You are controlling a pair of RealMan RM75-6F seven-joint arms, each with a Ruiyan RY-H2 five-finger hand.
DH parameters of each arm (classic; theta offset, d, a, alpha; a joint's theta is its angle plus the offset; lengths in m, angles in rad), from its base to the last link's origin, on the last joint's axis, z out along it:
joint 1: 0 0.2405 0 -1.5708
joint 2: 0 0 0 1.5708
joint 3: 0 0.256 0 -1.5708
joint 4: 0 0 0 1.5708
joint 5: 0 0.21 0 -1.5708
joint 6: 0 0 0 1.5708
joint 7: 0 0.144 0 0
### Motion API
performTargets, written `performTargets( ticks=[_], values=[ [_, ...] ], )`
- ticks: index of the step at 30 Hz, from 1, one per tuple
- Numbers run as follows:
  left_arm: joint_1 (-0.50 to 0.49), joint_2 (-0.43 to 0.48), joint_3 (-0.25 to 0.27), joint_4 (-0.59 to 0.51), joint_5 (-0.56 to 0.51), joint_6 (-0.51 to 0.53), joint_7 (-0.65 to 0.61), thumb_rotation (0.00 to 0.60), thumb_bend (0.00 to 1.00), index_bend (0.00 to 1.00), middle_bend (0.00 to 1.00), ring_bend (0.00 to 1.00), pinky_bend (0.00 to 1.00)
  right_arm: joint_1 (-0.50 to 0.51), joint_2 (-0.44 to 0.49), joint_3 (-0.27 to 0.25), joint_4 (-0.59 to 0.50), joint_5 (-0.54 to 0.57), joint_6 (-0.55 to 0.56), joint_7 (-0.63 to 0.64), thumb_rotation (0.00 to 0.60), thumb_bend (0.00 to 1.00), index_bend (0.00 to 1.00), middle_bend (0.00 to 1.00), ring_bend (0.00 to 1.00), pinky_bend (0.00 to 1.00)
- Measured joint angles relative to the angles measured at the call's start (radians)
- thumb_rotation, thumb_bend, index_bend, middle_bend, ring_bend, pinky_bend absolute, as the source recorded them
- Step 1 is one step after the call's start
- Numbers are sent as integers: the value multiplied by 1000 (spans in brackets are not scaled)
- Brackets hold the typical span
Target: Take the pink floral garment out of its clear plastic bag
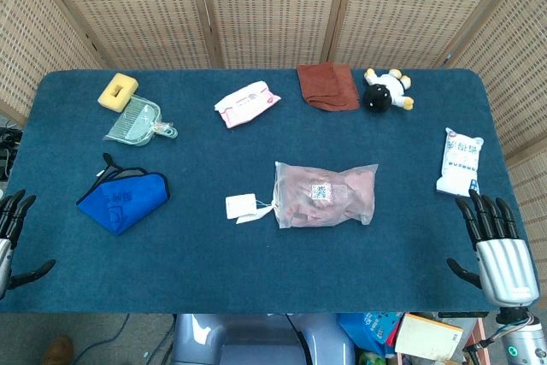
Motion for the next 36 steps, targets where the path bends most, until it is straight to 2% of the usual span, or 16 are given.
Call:
performTargets(
  ticks=[9, 18, 21, 25, 31, 36],
  values=[
    [5, -1, -10, -6, 2, -7, 5, 600, 25, 0, 0, 0, 0, 27, 7, -8, 6, -12, -64, 42, 600, 0, 0, 0, 0, 0],
    [-2, -10, -31, -2, -30, -34, 12, 600, 32, 0, 0, 0, 0, 187, 1, 43, 5, 15, -299, 49, 600, 0, 0, 0, 0, 0],
    [-11, -10, -40, 1, -56, -64, 6, 600, 33, 0, 0, 0, 0, 266, -10, 79, -6, 62, -413, 34, 600, 0, 0, 0, 0, 0],
    [-21, -12, -57, 7, -78, -83, 0, 600, 33, 0, 0, 0, 0, 395, -59, 134, -10, 186, -570, -32, 600, 0, 0, 0, 0, 0],
    [-25, -9, -63, 4, -94, -106, -1, 600, 34, 0, 0, 0, 0, 516, -156, 175, 23, 367, -705, -150, 600, 0, 0, 0, 0, 0],
    [-32, 1, -69, -7, -109, -129, -4, 600, 35, 0, 0, 0, 0, 582, -230, 187, 80, 502, -771, -237, 600, 0, 0, 0, 0, 0]
  ],
)
